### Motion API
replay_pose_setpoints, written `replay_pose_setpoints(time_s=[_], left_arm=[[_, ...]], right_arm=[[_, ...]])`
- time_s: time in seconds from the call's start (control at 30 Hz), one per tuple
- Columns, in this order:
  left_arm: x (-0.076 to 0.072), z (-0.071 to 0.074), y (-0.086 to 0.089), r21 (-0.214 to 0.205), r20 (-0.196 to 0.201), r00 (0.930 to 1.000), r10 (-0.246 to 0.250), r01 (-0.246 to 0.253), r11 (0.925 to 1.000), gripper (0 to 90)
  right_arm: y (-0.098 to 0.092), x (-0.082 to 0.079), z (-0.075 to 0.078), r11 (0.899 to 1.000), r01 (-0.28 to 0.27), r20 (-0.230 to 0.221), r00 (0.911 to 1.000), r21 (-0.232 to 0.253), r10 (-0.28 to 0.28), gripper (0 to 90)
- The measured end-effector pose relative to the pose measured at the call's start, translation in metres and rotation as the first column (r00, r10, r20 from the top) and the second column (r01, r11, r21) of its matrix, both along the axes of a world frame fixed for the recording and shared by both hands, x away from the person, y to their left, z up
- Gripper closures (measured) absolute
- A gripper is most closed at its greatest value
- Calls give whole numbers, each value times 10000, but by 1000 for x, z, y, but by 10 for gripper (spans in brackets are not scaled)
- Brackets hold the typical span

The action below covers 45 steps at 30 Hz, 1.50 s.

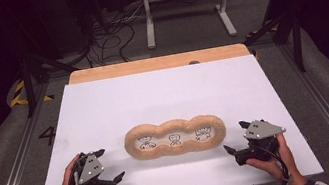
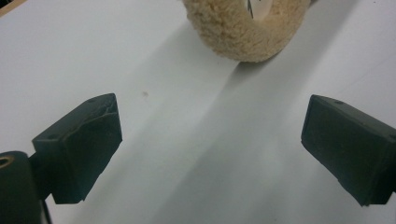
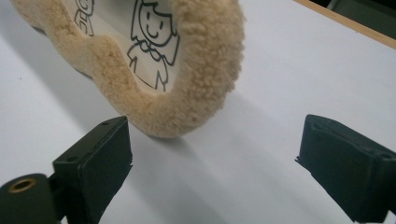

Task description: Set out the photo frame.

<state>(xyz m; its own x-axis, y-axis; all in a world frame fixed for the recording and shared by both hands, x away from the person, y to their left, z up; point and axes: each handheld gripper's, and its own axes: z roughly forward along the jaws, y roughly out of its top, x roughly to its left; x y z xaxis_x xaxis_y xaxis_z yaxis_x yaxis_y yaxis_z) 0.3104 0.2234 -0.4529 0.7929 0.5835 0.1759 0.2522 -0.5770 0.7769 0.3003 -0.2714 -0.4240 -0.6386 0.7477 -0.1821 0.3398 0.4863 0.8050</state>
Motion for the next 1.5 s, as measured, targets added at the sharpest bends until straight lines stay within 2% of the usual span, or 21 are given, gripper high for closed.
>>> replay_pose_setpoints(time_s=[0.4, 0.63, 0.8, 0.87, 0.93, 1.03, 1.1, 1.2, 1.33, 1.5], left_arm=[[0, -6, 22, -21, -139, 9993, 353, -354, 9994, 54], [1, -10, 36, -302, -409, 9965, 731, -743, 9968, 54], [0, -11, 44, -420, -501, 9948, 889, -910, 9950, 51], [0, -12, 47, -531, -558, 9933, 1014, -1044, 9931, 50], [-1, -12, 54, -820, -588, 9913, 1174, -1220, 9891, 49], [-1, -12, 63, -968, -561, 9878, 1452, -1501, 9839, 50], [-3, -11, 68, -1181, -440, 9845, 1700, -1741, 9776, 56], [-7, -12, 76, -1601, -558, 9801, 1907, -1973, 9672, 59], [-7, -14, 79, -1731, -757, 9783, 1928, -2033, 9637, 57], [-7, -14, 79, -1843, -701, 9787, 1929, -2028, 9617, 58]], right_arm=[[-24, -2, -12, 9976, 664, -156, 9977, 178, -662, 91], [-38, -4, -18, 9931, 1138, -174, 9934, 268, -1134, 91], [-51, -9, -19, 9853, 1567, 34, 9875, 681, -1573, 91], [-60, -11, -22, 9798, 1818, -37, 9833, 837, -1822, 91], [-64, -12, -23, 9766, 1962, -73, 9805, 878, -1963, 91], [-71, -14, -25, 9711, 2177, -115, 9760, 979, -2176, 91], [-73, -14, -25, 9677, 2289, -136, 9734, 1057, -2287, 91], [-75, -15, -24, 9659, 2336, -100, 9722, 1117, -2340, 89], [-74, -15, -25, 9684, 2290, -55, 9733, 987, -2295, 87], [-71, -15, -28, 9709, 2256, -82, 9742, 810, -2256, 87]])
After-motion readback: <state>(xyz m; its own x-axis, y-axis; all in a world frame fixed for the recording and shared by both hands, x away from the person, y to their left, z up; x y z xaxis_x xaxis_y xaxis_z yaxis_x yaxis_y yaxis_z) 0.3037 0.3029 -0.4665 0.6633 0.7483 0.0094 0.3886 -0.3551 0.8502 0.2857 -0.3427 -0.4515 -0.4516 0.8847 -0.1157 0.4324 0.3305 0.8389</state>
